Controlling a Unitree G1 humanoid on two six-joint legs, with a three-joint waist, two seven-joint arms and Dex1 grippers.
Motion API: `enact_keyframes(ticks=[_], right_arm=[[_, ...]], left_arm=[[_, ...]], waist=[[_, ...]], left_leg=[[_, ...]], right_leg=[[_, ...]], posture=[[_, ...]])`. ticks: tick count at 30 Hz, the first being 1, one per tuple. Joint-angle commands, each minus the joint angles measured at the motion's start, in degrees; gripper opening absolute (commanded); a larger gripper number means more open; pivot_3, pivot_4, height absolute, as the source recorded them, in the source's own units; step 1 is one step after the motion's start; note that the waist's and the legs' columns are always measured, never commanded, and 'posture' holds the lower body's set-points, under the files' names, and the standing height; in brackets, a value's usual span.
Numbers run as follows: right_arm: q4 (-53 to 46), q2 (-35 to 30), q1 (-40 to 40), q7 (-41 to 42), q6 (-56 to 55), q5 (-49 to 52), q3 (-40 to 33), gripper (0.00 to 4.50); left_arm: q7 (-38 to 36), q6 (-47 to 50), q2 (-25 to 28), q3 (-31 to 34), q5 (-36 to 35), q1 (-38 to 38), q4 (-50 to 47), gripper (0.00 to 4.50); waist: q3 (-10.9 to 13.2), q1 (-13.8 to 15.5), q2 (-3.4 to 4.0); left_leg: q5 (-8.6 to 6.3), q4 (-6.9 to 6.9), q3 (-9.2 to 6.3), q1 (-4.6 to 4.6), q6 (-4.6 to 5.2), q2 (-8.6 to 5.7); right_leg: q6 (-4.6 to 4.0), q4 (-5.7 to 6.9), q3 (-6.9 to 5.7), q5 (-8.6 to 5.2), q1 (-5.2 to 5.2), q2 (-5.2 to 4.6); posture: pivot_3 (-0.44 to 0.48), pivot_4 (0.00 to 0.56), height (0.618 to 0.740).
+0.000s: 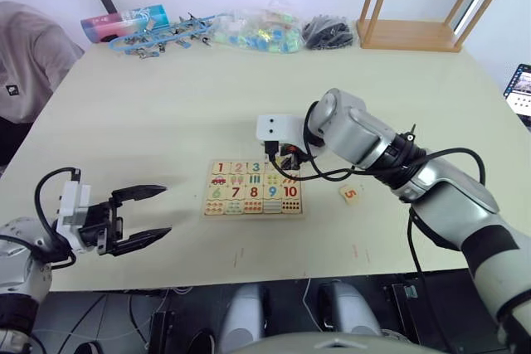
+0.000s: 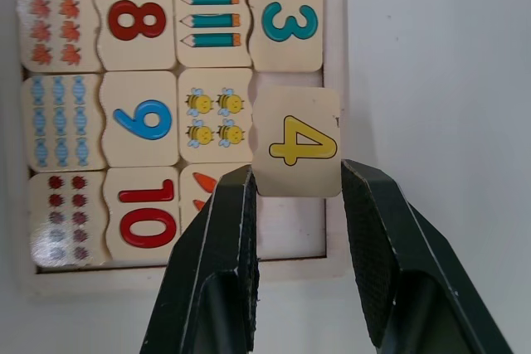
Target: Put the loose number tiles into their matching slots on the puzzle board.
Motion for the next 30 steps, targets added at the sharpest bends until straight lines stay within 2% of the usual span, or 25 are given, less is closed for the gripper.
enact_keyframes(ticks=[1, 30], right_arm=[[0.46, 0.76, -1.74, -0.34, -1.22, -1.44, -0.43, 0.92], [4.04, 4.35, -0.51, 1.35, -3.62, -5.34, 0.09, 0.92]], left_arm=[[-1.67, 0.43, 0.04, 1.97, 0.41, 0.31, -0.87, 4.50], [-1.67, 1.22, -1.18, 3.12, 1.04, 1.21, -1.30, 4.50]], waist=[[0.00, -0.04, 0.00], [0.05, -1.24, 0.08]], left_leg=[[0.00, 0.00, 0.00, 0.00, 0.00, 0.00], [0.00, -0.05, -0.16, 0.01, 0.00, 0.04]], right_leg=[[0.00, 0.00, 0.00, 0.00, 0.00, 0.00], [0.00, -0.01, -0.03, 0.00, -0.01, -0.05]], posture=[[0.000, 0.150, 0.737], [0.000, 0.150, 0.737]])
